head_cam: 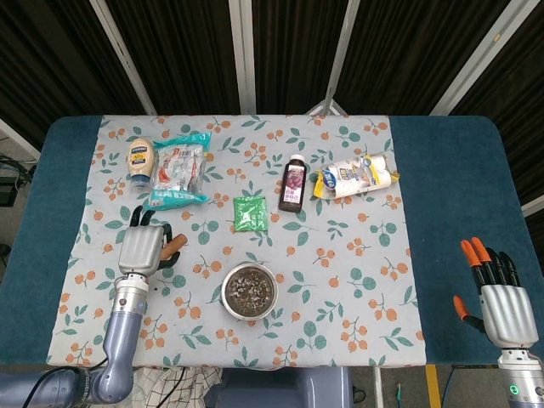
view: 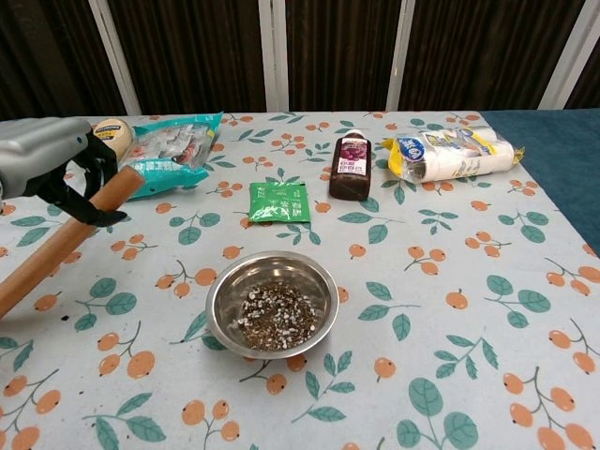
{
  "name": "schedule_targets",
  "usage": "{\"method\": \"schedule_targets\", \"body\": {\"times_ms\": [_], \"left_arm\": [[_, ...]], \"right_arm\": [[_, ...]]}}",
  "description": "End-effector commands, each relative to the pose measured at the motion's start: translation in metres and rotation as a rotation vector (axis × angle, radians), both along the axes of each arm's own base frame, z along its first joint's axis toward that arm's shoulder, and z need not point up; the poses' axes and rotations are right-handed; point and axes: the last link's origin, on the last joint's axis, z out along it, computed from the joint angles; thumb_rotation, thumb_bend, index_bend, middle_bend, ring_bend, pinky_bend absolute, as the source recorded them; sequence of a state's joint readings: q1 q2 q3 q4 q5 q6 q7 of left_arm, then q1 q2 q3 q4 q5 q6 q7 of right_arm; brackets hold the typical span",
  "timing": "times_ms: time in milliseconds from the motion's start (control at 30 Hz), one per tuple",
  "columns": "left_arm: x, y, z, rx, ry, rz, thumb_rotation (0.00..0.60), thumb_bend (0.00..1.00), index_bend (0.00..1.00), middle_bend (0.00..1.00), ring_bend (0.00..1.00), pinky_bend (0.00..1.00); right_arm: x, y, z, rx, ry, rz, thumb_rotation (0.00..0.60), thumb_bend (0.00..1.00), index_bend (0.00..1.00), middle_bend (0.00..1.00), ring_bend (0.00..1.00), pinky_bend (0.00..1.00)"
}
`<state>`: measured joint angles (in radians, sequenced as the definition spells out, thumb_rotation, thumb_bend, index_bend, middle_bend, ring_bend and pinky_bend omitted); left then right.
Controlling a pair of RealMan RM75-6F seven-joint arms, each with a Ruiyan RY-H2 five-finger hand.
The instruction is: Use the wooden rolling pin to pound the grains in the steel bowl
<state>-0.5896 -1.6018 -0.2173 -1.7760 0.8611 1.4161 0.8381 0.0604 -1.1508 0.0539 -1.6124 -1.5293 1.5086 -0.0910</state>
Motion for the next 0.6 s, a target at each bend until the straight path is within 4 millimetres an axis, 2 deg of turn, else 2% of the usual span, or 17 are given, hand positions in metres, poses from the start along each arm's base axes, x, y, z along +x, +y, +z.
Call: {"method": "schedule_targets", "body": {"times_ms": [33, 600], "left_arm": [[0.001, 0.002, 0.008, 0.027, -0.021, -0.01, 0.6, 0.86, 0.66, 0.68, 0.16, 0.0], [0.011, 0.008, 0.046, 0.118, -0.121, -0.057, 0.6, 0.89, 0.67, 0.69, 0.16, 0.0]], "right_arm": [[0.0, 0.0, 0.0, 0.0, -0.001, -0.001, 0.6, 0.37, 0.0, 0.0, 0.0, 0.0], [0.0, 0.0, 0.0, 0.001, -0.002, -0.004, 0.6, 0.37, 0.0, 0.0, 0.0, 0.0]]}}
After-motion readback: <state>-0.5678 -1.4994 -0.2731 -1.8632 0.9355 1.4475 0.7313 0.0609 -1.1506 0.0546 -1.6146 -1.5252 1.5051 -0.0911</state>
